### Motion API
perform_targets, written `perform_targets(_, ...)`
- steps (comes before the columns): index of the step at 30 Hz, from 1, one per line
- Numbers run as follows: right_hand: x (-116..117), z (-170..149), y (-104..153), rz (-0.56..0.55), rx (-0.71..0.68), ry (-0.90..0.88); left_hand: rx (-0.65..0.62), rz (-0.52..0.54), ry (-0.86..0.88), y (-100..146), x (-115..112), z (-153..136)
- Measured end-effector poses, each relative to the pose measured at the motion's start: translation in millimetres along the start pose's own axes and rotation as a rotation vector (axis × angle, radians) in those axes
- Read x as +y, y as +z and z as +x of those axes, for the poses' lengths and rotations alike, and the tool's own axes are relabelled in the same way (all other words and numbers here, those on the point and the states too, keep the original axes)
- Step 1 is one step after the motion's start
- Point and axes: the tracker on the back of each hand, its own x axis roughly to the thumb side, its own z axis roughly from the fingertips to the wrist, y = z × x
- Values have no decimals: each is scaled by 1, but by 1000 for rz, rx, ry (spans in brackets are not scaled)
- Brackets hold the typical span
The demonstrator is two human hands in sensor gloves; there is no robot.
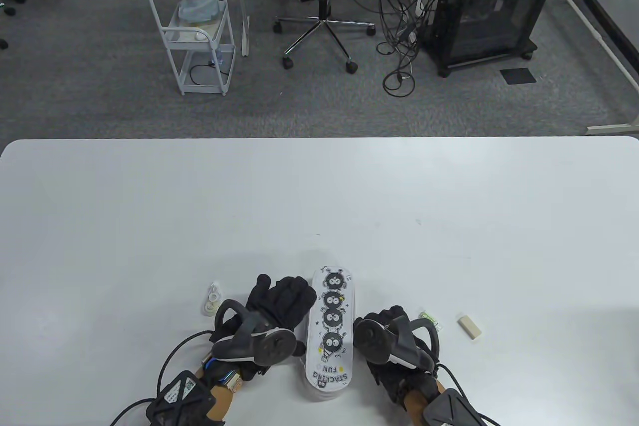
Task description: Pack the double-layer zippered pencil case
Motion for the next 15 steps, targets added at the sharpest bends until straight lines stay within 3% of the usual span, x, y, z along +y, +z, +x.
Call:
perform_targets(2, 2, 6, -2, 28, -33, -11, -90, -18, 29, -5, 1, 17)
perform_targets(6, 6, 15, -6, 88, -165, -11, -239, -142, -95, -21, -4, 39)
perform_targets(9, 6, 14, -5, 98, -169, -19, -223, -264, 66, -25, -13, 35)
perform_targets(15, 2, 8, -4, 50, -143, 47, -143, -198, 57, -22, -14, 26)
